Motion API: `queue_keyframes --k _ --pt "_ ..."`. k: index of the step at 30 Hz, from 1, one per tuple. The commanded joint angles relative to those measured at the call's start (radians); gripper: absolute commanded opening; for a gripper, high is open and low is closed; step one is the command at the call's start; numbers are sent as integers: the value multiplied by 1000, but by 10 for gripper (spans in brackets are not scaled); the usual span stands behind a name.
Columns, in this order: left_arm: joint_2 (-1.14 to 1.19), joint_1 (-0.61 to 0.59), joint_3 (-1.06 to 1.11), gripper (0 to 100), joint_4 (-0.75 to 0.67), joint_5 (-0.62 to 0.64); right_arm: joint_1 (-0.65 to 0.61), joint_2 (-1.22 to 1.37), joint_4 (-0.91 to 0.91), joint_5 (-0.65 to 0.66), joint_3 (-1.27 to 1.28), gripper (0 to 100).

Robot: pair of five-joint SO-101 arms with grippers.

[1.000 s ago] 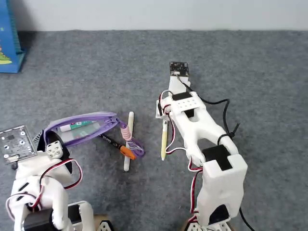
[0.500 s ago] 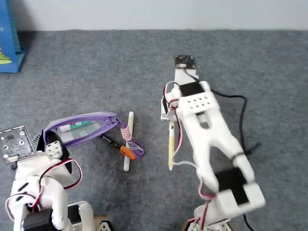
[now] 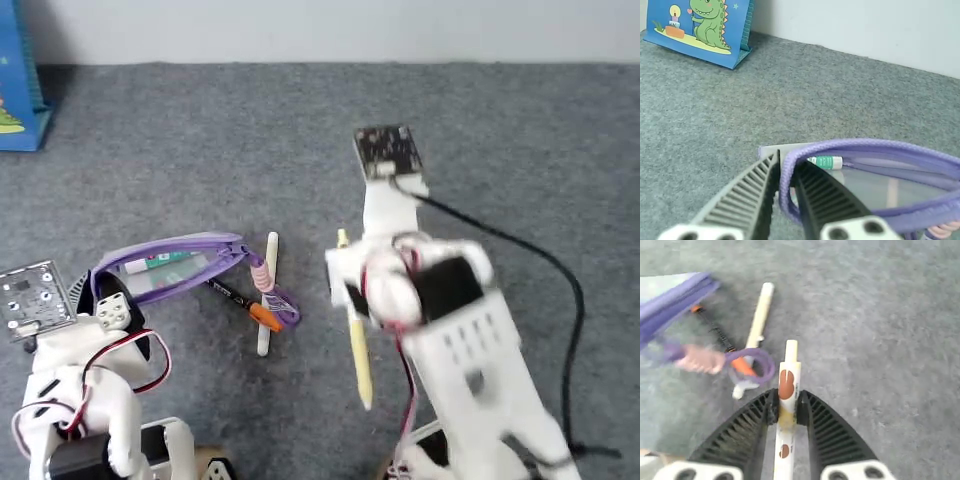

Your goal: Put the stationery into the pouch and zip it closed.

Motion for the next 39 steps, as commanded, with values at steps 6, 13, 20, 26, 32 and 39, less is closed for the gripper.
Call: queue_keyframes --k 6,13,20,26,32,39 --pt "2 -8 -24 11 3 -8 -147 -389 -214 58 170 7" --pt "2 -6 -22 11 2 -8 -302 -507 -441 60 219 7" --pt "2 -6 -21 11 2 -8 -420 -533 -677 57 221 7" --pt "2 -6 -13 11 -3 -8 -418 -539 -1021 61 328 7" --pt "2 -6 -13 11 -2 -8 -417 -532 -1428 63 532 7" --pt "2 -5 -13 11 -2 -8 -398 -527 -1728 64 674 7"
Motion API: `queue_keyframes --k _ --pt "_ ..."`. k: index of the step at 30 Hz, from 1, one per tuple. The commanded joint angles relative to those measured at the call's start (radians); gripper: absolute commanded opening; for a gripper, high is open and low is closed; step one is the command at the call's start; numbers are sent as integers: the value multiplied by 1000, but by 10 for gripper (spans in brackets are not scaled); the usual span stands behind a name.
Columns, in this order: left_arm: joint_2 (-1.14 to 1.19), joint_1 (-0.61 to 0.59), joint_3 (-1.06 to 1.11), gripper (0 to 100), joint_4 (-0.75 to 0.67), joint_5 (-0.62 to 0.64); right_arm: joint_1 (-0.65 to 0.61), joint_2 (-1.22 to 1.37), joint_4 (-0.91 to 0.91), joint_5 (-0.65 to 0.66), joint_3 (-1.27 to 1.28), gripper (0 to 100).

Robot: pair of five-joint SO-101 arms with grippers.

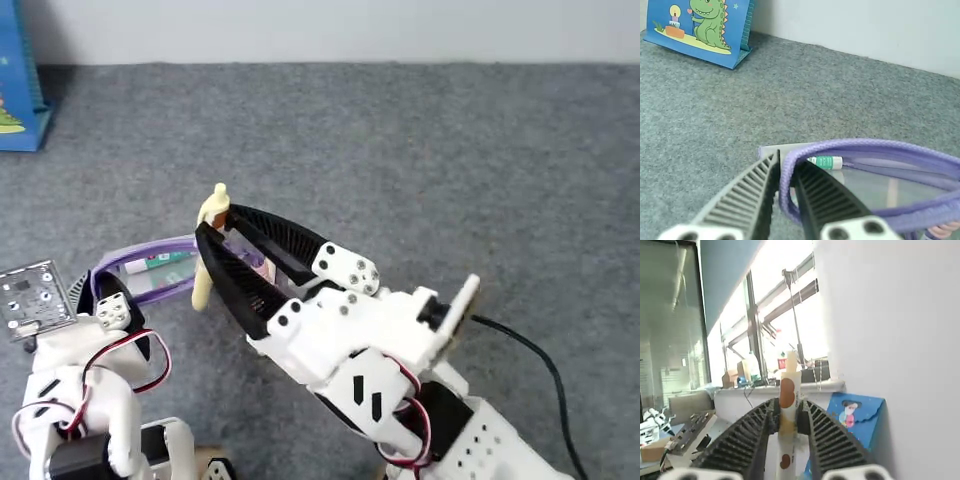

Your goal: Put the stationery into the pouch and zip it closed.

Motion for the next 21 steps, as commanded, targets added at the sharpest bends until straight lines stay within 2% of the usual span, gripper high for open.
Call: queue_keyframes --k 1,9,21 --pt "2 -5 -13 11 -2 -8 25 1 -120 14 11 7" --pt "2 -5 -13 11 -3 -8 128 216 -320 12 12 7" --pt "2 -5 -13 11 -2 -8 131 453 -576 12 135 7"
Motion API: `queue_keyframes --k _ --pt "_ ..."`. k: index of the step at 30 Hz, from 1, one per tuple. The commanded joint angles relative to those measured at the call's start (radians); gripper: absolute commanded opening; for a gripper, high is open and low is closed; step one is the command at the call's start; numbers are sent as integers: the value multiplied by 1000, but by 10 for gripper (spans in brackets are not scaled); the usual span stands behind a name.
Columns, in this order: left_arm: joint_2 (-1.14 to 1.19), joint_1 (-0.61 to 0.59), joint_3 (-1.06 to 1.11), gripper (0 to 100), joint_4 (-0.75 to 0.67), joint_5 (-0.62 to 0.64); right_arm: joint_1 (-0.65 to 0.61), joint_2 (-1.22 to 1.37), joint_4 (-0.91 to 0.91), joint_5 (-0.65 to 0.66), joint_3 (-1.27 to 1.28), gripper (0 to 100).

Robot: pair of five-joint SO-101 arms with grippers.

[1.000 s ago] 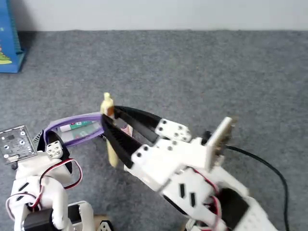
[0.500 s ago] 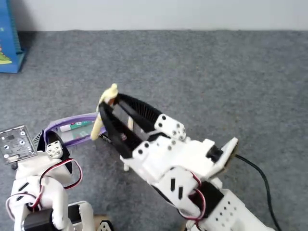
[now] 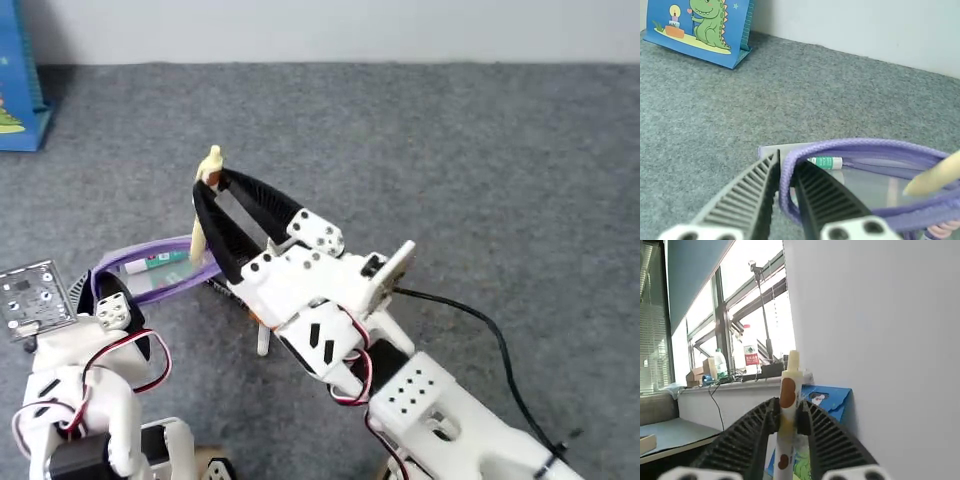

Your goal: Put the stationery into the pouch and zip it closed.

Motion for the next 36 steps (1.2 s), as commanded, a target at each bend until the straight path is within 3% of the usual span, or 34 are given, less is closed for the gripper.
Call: queue_keyframes --k 1,7,12,19,25,36 --pt "2 -5 -13 11 -2 -8 10 33 -93 9 31 7" --pt "2 -5 -13 11 -2 -8 -7 -35 -61 11 104 50" --pt "2 -5 -13 11 -2 -8 -97 -236 354 8 72 221" --pt "2 -5 -13 11 -2 -8 -111 -479 789 3 -64 226" --pt "2 -9 -13 11 -2 -8 -110 -555 938 3 -97 226" --pt "-3 -103 -19 11 -6 -5 168 -398 1222 -181 -104 226"
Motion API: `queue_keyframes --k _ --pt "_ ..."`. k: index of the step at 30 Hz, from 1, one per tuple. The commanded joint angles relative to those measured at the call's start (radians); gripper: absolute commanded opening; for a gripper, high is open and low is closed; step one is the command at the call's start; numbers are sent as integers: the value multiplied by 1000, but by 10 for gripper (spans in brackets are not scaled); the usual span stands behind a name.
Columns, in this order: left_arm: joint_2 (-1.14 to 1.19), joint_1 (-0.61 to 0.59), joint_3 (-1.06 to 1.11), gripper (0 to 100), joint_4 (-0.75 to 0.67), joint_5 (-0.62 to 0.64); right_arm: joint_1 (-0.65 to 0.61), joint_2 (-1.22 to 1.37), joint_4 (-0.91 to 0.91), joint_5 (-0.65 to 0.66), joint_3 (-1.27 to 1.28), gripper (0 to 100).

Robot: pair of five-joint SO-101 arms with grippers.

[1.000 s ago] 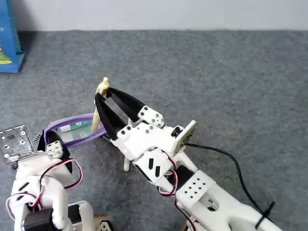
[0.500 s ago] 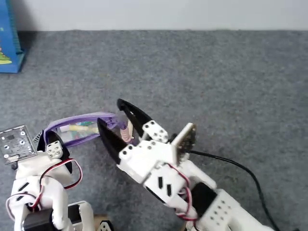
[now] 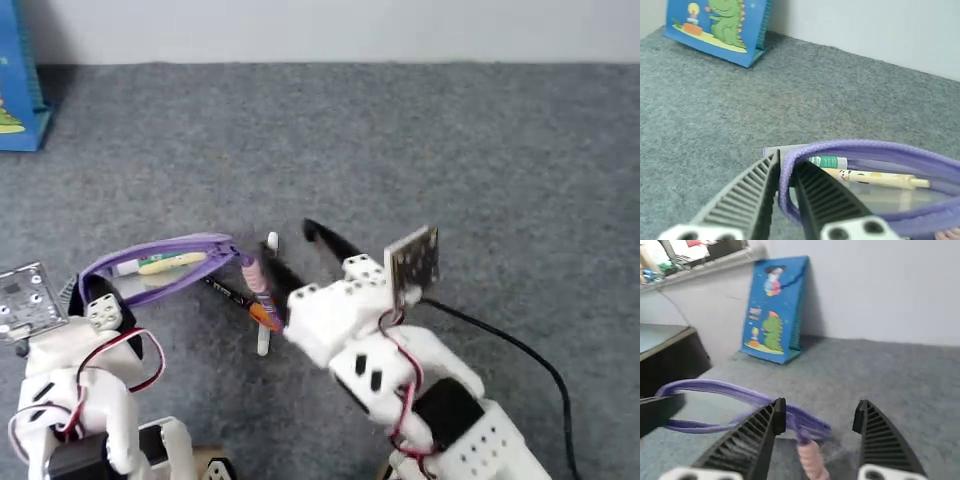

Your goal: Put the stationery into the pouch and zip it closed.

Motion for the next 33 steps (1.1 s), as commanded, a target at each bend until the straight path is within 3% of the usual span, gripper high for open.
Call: queue_keyframes --k 1,7,20,33 --pt "-3 -25 -19 11 -6 -5 81 124 51 -32 -69 226" --pt "-5 -25 -21 11 -6 -6 120 438 2 -74 -138 225" --pt "-5 -25 -13 11 -5 -8 113 1253 8 -77 -620 225" --pt "-5 -25 -13 11 0 -8 70 1534 8 -68 -799 213"
